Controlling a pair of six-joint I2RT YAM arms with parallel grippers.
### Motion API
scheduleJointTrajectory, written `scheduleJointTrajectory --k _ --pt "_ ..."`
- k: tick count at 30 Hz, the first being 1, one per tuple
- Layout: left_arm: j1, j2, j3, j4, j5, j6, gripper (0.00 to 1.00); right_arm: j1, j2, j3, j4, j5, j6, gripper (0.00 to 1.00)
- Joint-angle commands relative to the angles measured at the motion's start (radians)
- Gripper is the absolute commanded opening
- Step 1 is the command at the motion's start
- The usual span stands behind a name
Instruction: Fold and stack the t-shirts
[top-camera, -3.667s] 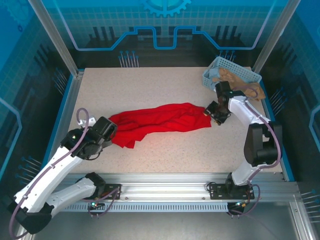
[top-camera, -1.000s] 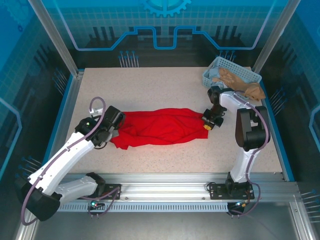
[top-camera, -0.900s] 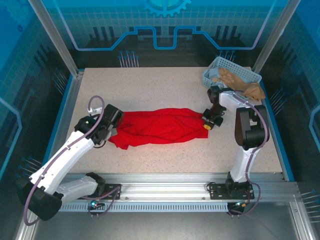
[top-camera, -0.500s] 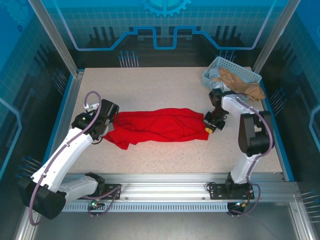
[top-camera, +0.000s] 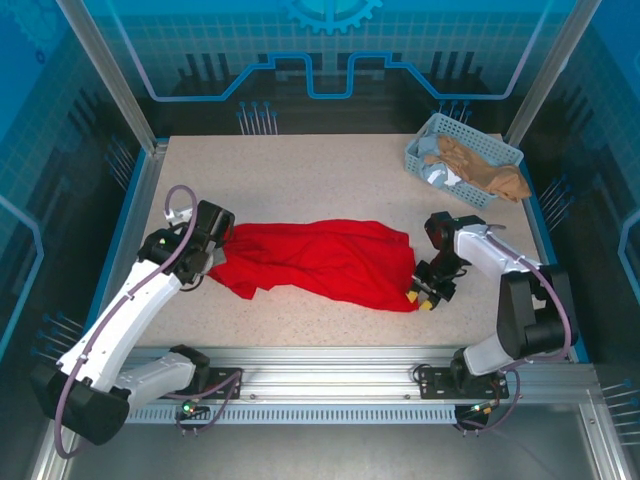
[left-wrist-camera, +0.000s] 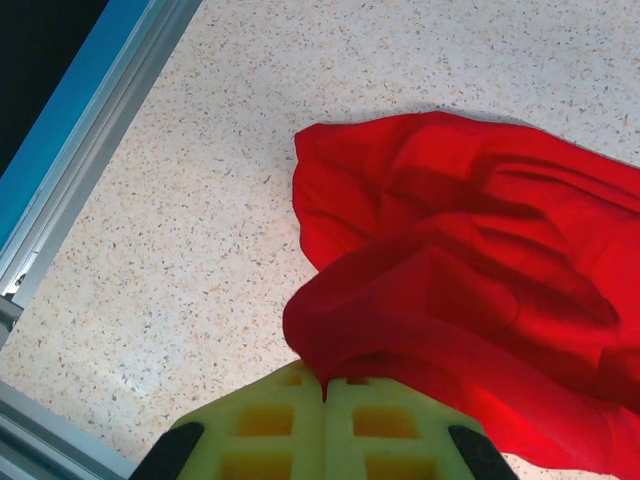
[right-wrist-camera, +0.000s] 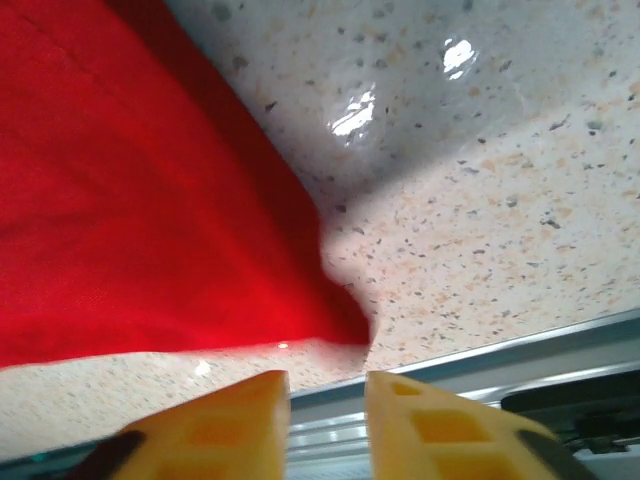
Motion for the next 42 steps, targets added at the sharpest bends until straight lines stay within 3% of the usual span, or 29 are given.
scheduleJointTrajectory --k 1,5,12,19,27,35,42 --pt "0.011 0.011 0.001 -0.003 0.009 0.027 0.00 -0.007 -0.009 0.058 0.032 0.068 0.006 0.47" --pt "0.011 0.012 0.006 0.004 0.010 0.033 0.00 -0.006 0.003 0.097 0.157 0.101 -0.053 0.53" --pt "0.011 0.022 0.010 0.012 0.024 0.033 0.00 -0.020 0.115 0.064 0.285 0.085 -0.164 0.44" --pt "0.011 0.037 0.021 0.015 0.032 0.036 0.00 -0.019 0.165 0.024 0.302 0.068 -0.194 0.42" --pt "0.011 0.039 0.025 0.018 0.038 0.038 0.00 -0.005 0.055 -0.107 0.309 0.020 -0.184 0.56" --pt "0.011 0.047 0.028 0.026 0.047 0.036 0.00 0.003 -0.004 -0.174 0.322 -0.014 -0.173 0.56" --pt "0.011 0.046 0.025 0.027 0.051 0.032 0.00 0.007 -0.029 -0.167 0.326 -0.063 -0.147 0.43"
